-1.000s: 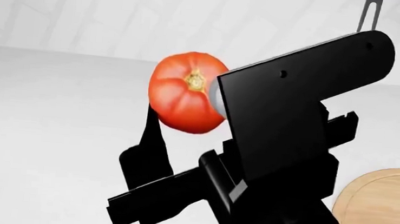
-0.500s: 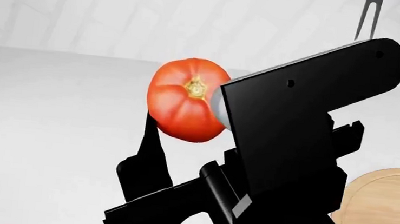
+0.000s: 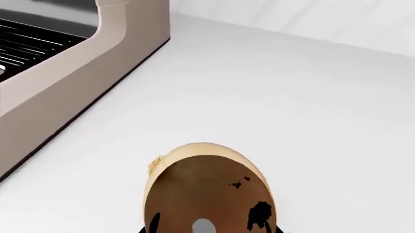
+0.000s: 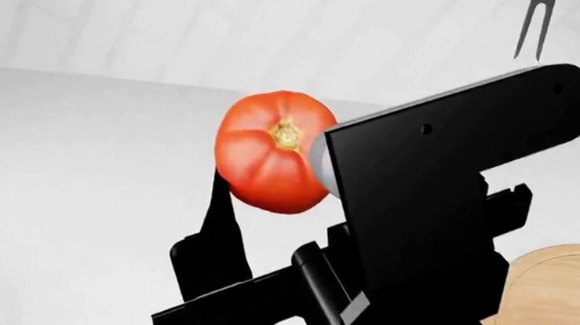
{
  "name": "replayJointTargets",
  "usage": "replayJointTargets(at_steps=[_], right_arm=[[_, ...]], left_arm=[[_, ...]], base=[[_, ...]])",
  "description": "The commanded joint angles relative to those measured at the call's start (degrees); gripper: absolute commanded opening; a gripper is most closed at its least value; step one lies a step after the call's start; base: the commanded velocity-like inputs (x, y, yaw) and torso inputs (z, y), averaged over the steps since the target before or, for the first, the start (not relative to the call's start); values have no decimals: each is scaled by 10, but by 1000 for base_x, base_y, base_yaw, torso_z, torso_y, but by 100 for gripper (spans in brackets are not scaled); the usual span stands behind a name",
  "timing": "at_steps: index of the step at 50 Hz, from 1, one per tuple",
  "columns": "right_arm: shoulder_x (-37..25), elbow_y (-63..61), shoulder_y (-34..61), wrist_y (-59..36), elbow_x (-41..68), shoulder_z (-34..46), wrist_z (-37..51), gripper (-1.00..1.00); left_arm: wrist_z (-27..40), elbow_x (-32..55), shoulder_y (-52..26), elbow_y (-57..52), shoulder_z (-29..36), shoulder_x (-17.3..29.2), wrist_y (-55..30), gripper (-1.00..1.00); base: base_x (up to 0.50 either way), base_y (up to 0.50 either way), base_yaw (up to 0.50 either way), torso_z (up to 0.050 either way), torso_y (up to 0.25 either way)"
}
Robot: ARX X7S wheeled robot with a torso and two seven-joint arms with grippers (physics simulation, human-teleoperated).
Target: Place the avocado, onion, tomato and bell pepper on the cutting board.
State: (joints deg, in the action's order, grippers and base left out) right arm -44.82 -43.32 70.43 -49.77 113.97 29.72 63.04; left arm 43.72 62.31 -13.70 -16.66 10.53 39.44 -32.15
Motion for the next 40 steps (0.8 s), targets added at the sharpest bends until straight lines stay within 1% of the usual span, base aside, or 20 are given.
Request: replayJointTargets(at_steps=[1, 6, 10, 12, 14, 16, 17, 19, 21, 23, 29, 32, 37, 40], right_arm=[[-4, -4, -1, -2, -3, -4, 1, -100], [-2, -6, -6, 0, -6, -2, 2, -100], [-3, -8, -18, 11, -27, -15, -2, -100], [-4, -7, -19, 6, -47, -17, -9, -100], [-2, -6, -26, 8, -58, -20, -15, -100], [0, -11, -16, -11, -83, -10, -10, -100], [2, -14, -14, -11, -84, -9, -8, -100], [4, -14, -20, -11, -95, -9, -11, -100], [8, -10, -31, -10, -115, -9, -20, -100], [14, -3, -35, -12, -133, -6, -27, -100], [31, 6, -43, -26, -190, 11, -42, -100], [37, 11, -51, -27, -217, 17, -52, -100], [37, 17, -62, -20, -231, 14, -62, -100], [35, 18, -63, -17, -231, 12, -64, -100]], left_arm=[[11, 23, 9, -34, -9, 12, 3, -100], [33, 49, 12, -95, -26, 32, -4, -100], [76, 114, -18, -200, -52, 72, -28, -100], [127, 180, -59, -261, -64, 99, -46, -100], [156, 228, -94, -294, -66, 112, -55, -100], [189, 284, -140, -320, -62, 123, -60, -100], [225, 330, -161, -338, -61, 130, -53, -100], [243, 356, -184, -355, -58, 135, -52, -100], [243, 369, -200, -359, -55, 139, -54, -100], [230, 373, -193, -355, -58, 139, -51, -100], [188, 343, -174, -338, -68, 136, -52, -100], [171, 331, -172, -328, -62, 127, -54, -100], [160, 322, -180, -324, -57, 120, -57, -100], [162, 327, -188, -330, -54, 119, -58, -100]], base=[[0, 0, 0, 0, 0], [0, 0, 0, 0, 0], [0, 0, 0, 0, 0], [0, 0, 0, 0, 0], [0, 0, 0, 0, 0], [0, 0, 0, 0, 0], [0, 0, 0, 0, 0], [0, 0, 0, 0, 5], [0, 0, 0, 0, 0], [0, 0, 0, 0, 0], [0, 0, 0, 0, 0], [0, 0, 0, 0, 0], [0, 0, 0, 3, 0], [0, -453, 0, 0, 0]])
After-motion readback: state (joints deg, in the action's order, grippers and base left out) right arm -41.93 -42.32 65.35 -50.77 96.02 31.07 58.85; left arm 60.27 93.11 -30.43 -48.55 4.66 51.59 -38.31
